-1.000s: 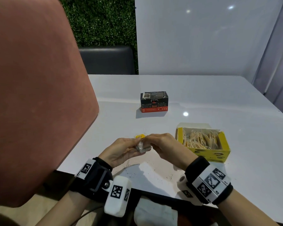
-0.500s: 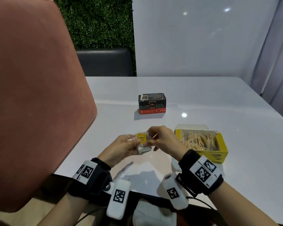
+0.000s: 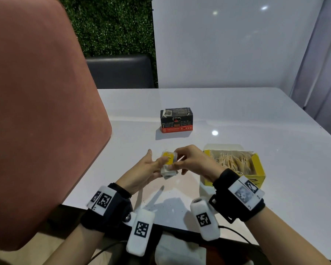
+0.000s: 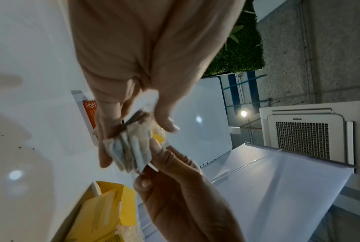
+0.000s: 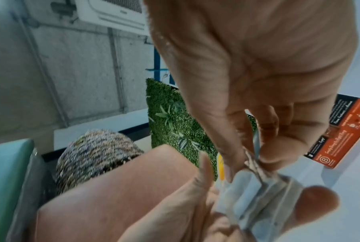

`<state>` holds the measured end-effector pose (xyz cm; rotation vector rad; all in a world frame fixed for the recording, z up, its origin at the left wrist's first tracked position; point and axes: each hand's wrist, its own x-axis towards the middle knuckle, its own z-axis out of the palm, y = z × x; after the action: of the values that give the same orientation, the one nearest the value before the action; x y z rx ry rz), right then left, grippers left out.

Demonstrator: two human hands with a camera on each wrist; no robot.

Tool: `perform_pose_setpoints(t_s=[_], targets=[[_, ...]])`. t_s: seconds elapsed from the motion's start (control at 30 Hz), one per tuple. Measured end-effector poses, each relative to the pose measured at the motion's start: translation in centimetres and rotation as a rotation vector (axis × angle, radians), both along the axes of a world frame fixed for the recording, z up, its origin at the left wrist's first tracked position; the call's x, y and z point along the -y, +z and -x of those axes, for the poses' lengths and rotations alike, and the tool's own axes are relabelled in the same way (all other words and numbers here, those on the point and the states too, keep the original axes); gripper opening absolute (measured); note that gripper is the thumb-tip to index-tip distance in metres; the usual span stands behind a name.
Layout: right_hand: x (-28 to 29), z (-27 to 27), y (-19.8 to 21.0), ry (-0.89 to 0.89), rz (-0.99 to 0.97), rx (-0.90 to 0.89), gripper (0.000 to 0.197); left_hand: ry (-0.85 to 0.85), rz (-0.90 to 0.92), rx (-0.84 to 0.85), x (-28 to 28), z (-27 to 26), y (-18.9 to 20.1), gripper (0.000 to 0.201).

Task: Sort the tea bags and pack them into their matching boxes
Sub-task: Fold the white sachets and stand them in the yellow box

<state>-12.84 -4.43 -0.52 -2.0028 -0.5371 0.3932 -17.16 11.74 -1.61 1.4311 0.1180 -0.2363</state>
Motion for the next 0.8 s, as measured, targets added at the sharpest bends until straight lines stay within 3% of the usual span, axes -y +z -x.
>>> perform_pose_setpoints(t_s=[0.07,0.1,0.17,0.2,0.37,0.5,0.57,0.67,0.8], targets=[[0.5,-0.2,0.1,-0.035,-0.062,-0.02,0.005,-0.143,-0.117,0.042,0.5,0.3,0.6,0.085],[0.8,-0.2,0.3,-0.048,-0.082,-0.019,0.005,-0.2,-0.193,0.065,0.7,0.3,0.8,0.076],[1.3,-0.3,0.5,-0.066,-0.09,-0.017,0.015,-0.208,-0.258,0.094,1.1,0.0,0.7,0.055],[1.6,-0.3,0.6,-0.068,-0.075,-0.015,0.02,-0.187,-0.268,0.103,1.3,-0.3,0.6,0.053],[3.6,-0.8,1.9,0.042,0.088,0.007,0.034,-0.199,-0.475,0.161,2.9,-1.1,1.1,0.093],[4.3,-1.2,2.7,0.085,0.15,0.064,0.031,-0.278,-0.65,0.252,3.9,-2.2,1.3,0.101],[4.6,-1.5,2.7,0.061,0.147,0.086,0.022,-0.294,-0.629,0.251,3.8,-2.7,1.3,0.101],[5.2,-1.7,2.5,0.028,0.135,0.078,0.017,-0.254,-0.397,0.183,3.1,-2.9,1.2,0.084],[5.3,-1.8,2.4,0.055,0.119,0.073,0.025,-0.142,-0.332,0.163,2.8,-2.7,1.5,0.029]])
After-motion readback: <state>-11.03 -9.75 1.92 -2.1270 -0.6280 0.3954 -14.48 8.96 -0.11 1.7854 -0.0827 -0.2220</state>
